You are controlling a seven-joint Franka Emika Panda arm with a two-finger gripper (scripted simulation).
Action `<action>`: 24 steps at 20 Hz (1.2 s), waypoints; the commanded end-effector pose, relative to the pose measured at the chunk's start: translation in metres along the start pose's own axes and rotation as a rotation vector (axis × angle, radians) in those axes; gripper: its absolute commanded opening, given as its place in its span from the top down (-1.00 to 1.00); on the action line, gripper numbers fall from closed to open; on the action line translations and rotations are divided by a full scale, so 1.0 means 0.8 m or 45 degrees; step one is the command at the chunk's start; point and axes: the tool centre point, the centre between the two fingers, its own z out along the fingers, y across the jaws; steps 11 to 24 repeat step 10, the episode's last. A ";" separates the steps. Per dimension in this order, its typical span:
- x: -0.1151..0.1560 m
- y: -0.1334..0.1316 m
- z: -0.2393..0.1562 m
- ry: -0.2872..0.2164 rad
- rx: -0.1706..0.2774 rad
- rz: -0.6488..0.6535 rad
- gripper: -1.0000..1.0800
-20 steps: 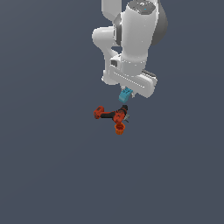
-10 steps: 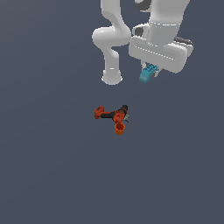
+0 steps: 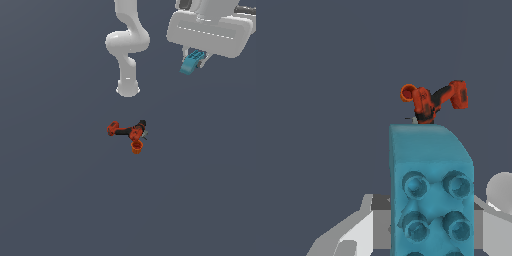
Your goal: Pick up a designated object from a clutter of objects.
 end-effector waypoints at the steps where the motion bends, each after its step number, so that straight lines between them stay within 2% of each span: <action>1: -0.008 -0.007 -0.013 -0.001 0.000 0.001 1.00; 24: -0.015 -0.016 -0.026 -0.001 0.001 0.002 1.00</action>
